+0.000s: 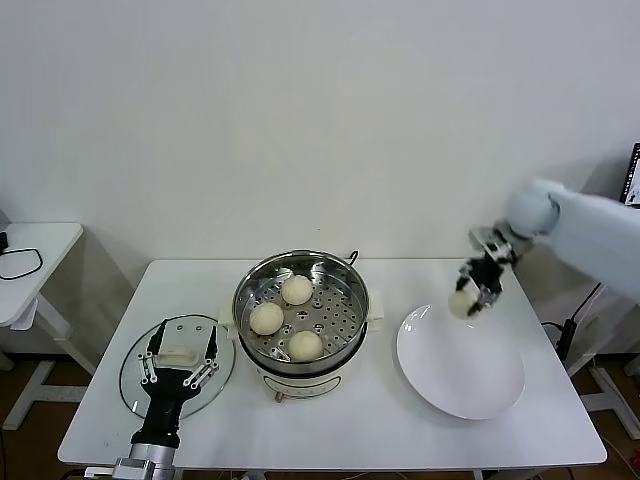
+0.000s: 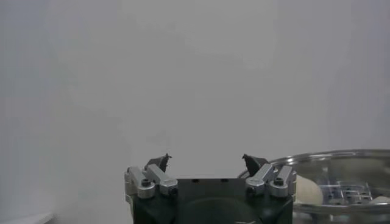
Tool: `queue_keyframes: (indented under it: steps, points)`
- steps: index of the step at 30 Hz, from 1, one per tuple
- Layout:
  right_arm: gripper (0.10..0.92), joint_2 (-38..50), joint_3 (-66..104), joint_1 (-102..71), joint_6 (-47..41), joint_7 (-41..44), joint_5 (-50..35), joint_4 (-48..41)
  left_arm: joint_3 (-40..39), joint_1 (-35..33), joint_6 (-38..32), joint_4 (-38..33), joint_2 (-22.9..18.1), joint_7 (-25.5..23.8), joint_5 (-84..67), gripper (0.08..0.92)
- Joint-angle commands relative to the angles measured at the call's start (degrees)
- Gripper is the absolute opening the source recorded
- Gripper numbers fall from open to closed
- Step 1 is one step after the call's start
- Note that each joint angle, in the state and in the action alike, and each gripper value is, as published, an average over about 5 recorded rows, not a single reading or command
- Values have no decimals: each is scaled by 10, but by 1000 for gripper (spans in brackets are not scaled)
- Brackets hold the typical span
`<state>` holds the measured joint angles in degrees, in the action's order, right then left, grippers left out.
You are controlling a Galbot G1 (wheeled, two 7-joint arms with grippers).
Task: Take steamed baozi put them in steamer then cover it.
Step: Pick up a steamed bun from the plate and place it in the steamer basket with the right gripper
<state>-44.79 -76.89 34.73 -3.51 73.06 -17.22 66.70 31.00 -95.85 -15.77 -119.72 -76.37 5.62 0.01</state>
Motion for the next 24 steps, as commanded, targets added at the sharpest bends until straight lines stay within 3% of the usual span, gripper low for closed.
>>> queue_keyframes:
  steps: [1, 9, 24]
  points:
    - [619, -146, -55, 177, -21, 48, -127, 48, -1, 0, 0, 0, 0, 0, 0, 823]
    - [619, -232, -71, 150, -54, -10, -194, 58, -2, 1, 0, 0, -1, 1, 0, 823]
    - [619, -260, -97, 59, -66, -81, -149, 42, 5, 1, -4, 1, -4, 2, -1, 823]
